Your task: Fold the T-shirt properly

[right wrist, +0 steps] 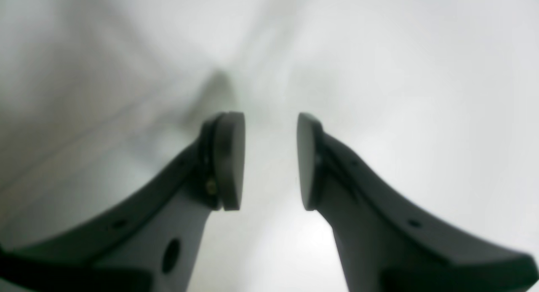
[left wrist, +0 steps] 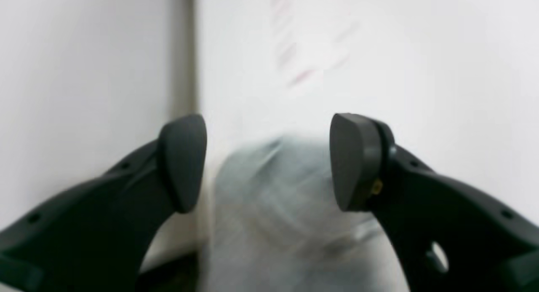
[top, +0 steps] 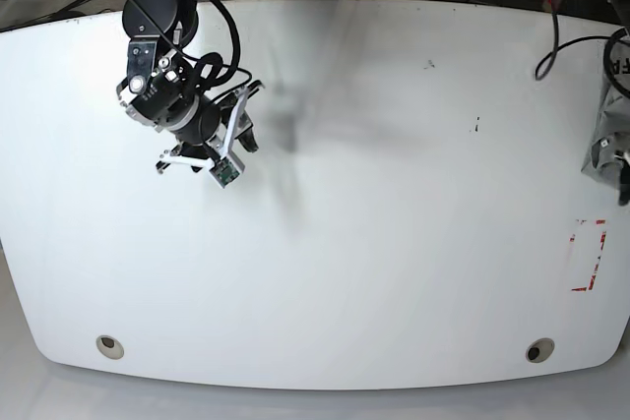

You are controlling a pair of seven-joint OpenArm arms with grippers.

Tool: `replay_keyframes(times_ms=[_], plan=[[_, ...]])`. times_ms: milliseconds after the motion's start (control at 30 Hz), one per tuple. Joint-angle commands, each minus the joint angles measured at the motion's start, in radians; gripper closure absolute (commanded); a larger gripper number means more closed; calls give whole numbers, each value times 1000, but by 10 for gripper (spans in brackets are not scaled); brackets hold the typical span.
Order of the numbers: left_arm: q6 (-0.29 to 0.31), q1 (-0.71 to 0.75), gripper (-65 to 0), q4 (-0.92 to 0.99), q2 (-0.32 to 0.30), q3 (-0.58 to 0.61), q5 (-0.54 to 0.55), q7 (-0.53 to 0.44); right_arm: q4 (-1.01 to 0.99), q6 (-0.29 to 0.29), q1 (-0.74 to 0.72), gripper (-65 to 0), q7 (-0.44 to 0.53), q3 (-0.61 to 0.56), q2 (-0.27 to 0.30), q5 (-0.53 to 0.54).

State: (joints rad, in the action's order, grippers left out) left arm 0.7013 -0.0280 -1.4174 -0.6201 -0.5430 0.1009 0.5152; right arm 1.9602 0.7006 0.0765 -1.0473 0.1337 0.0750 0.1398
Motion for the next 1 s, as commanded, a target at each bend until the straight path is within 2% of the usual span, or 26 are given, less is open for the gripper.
replay_keyframes(times_ms=[0,33,100,233,333,433,467,633,800,967], plan=[[-3,1,-421,-73,50,-2,6,-23,17,-2,-24,-187,68,24,12,-42],[-7,9,-421,-96,84,16,6,-36,14,-2,-25,-187,123,28,15,-81],[-93,15,-421,-127,136,79,6,-105,1,-2,-20,-187,263,31,18,-165],[-240,106,-421,-139,193,217,-11,-327,-77,-8,3,-189,579,111,3,-299],[-346,185,-421,-167,227,317,-62,-475,-164,-72,15,-190,823,183,-20,-326],[-426,264,-421,-221,285,361,-99,-513,-252,-129,41,-190,996,241,-20,-325],[-434,302,-421,-262,320,358,-105,-513,-275,-149,59,-190,1039,249,-19,-320],[-434,480,-421,-392,431,327,-105,-513,-273,-160,162,-190,1059,255,-11,-306],[-434,690,-421,-495,543,321,-105,-513,-216,-164,328,-189,1059,286,-5,-134],[-434,845,-421,-517,612,324,-100,-513,-184,-164,477,-189,1059,294,30,-26]])
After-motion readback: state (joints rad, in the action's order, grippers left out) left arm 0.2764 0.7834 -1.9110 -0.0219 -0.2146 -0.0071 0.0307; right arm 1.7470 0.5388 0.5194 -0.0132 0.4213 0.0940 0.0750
